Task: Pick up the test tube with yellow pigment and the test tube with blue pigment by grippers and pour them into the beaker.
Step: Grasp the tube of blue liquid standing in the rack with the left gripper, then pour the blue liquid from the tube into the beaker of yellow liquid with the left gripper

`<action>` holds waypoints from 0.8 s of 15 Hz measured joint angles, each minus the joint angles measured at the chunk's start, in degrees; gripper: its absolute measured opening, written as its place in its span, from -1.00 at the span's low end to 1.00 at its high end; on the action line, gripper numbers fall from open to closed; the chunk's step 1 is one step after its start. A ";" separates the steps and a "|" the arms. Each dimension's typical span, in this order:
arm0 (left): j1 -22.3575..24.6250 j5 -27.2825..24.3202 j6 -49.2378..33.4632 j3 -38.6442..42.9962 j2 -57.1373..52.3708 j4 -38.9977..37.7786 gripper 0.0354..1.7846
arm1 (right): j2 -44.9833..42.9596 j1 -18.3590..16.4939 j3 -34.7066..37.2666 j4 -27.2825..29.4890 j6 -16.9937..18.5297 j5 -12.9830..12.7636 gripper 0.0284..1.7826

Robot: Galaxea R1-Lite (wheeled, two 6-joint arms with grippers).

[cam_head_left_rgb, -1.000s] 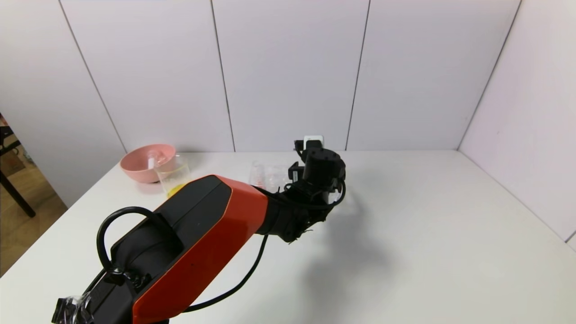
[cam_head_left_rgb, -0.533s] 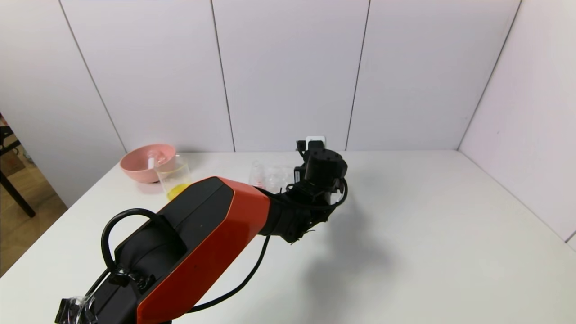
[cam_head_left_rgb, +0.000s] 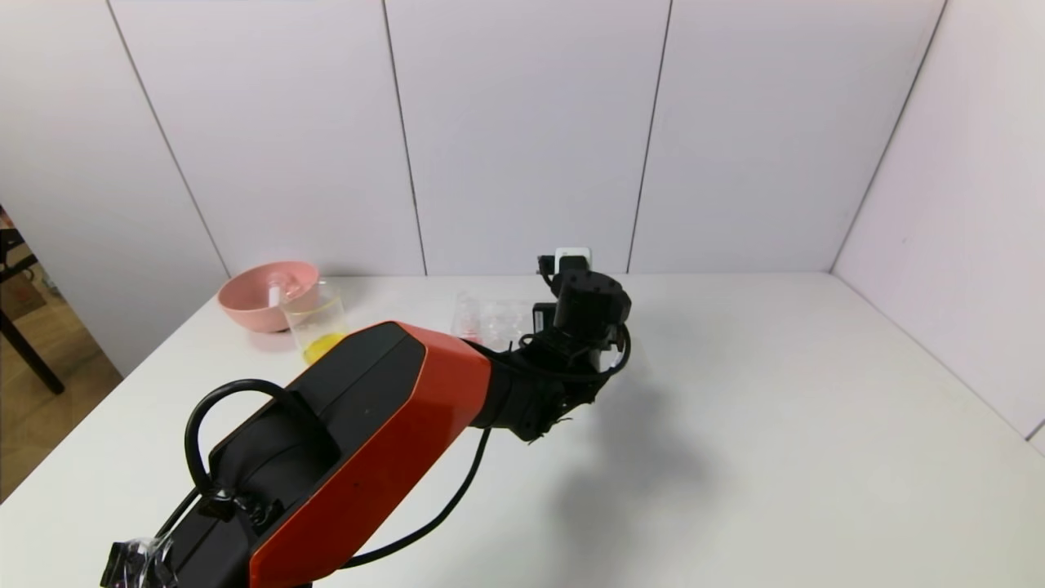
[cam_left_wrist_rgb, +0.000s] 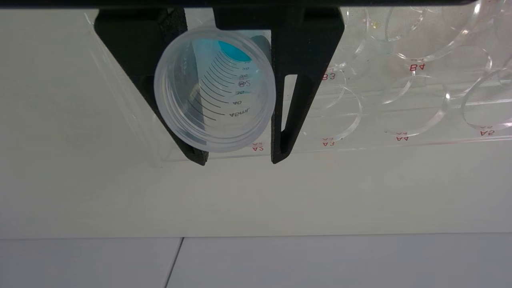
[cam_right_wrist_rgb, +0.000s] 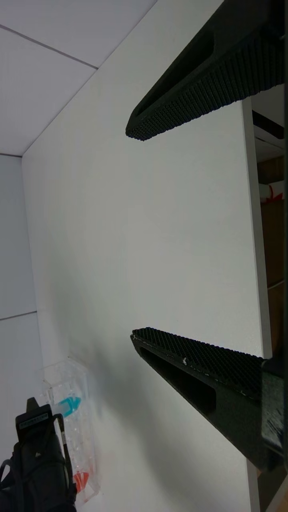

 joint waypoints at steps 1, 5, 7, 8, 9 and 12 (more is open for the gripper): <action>-0.02 0.06 -0.02 0.04 -0.04 0.04 -0.41 | 0.00 0.00 0.00 0.00 0.02 -0.02 0.92; -0.11 0.26 0.04 0.04 -0.76 1.66 -0.41 | 0.00 0.00 0.00 0.00 0.02 -0.02 0.92; -0.15 0.28 0.04 -0.05 -1.63 2.66 -0.41 | 0.00 0.00 0.00 0.00 0.00 -0.02 0.92; -0.26 0.30 0.04 -0.10 -2.33 3.50 -0.41 | 0.00 0.00 0.00 0.00 0.02 -0.02 0.92; -0.50 0.37 0.11 -0.11 -3.10 4.46 -0.41 | 0.00 0.00 0.00 0.00 0.02 -0.02 0.92; -1.55 0.65 0.63 -1.34 -5.05 7.61 -0.41 | 0.00 0.00 0.00 0.00 0.02 -0.02 0.92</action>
